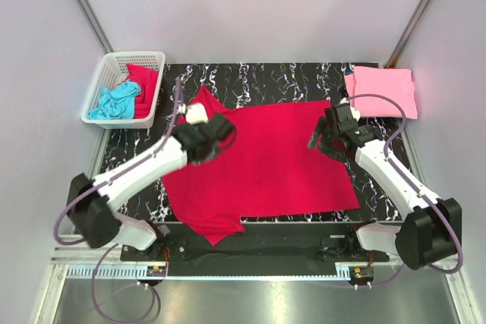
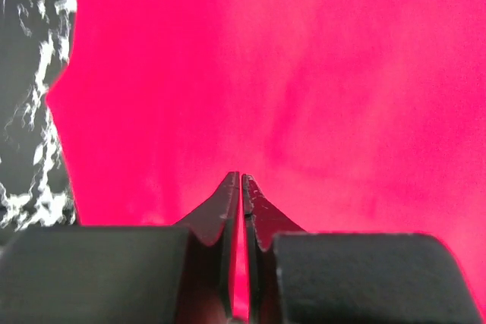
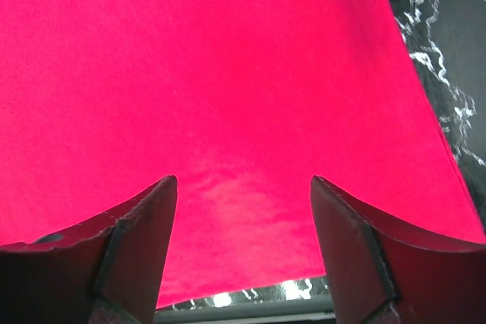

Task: Fold and stack the t-shirts
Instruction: Flatten the tshirt out

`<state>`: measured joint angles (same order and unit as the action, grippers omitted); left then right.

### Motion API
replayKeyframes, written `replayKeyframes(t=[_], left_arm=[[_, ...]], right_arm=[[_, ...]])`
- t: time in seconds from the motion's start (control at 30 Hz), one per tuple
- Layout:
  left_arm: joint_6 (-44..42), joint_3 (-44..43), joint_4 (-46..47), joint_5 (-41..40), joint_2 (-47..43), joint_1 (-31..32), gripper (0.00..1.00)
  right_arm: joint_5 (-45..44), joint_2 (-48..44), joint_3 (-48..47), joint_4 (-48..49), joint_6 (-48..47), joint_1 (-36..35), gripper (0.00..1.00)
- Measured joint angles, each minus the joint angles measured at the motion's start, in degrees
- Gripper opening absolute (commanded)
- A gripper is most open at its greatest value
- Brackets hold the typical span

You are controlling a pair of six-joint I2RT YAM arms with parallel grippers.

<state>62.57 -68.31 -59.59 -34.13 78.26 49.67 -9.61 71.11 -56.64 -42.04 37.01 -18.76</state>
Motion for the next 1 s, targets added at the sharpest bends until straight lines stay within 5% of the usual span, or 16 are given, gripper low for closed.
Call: replayKeyframes(t=[0.2, 0.37, 0.63, 0.83, 1.0], left_arm=[[-11.65, -7.48, 10.93, 12.61, 14.40, -21.62, 0.14], [-18.14, -23.26, 15.78, 23.08, 31.17, -31.21, 0.25], [-22.53, -45.33, 19.63, 31.36, 52.06, -37.99, 0.68], [-22.71, -47.91, 26.53, 34.23, 57.40, -39.74, 0.72], [-22.12, -47.91, 31.89, 31.69, 58.23, -39.69, 0.64]], right_arm=[[0.24, 5.64, -1.38, 4.44, -3.30, 0.02, 0.83], [1.38, 16.74, -8.52, 7.58, -5.92, 0.28, 0.83], [6.25, 25.24, -12.70, 12.46, -7.96, 0.94, 0.83], [8.07, 26.34, -12.70, 14.80, -9.66, 1.16, 0.83], [9.01, 28.46, -12.70, 15.78, -10.43, 1.60, 0.83]])
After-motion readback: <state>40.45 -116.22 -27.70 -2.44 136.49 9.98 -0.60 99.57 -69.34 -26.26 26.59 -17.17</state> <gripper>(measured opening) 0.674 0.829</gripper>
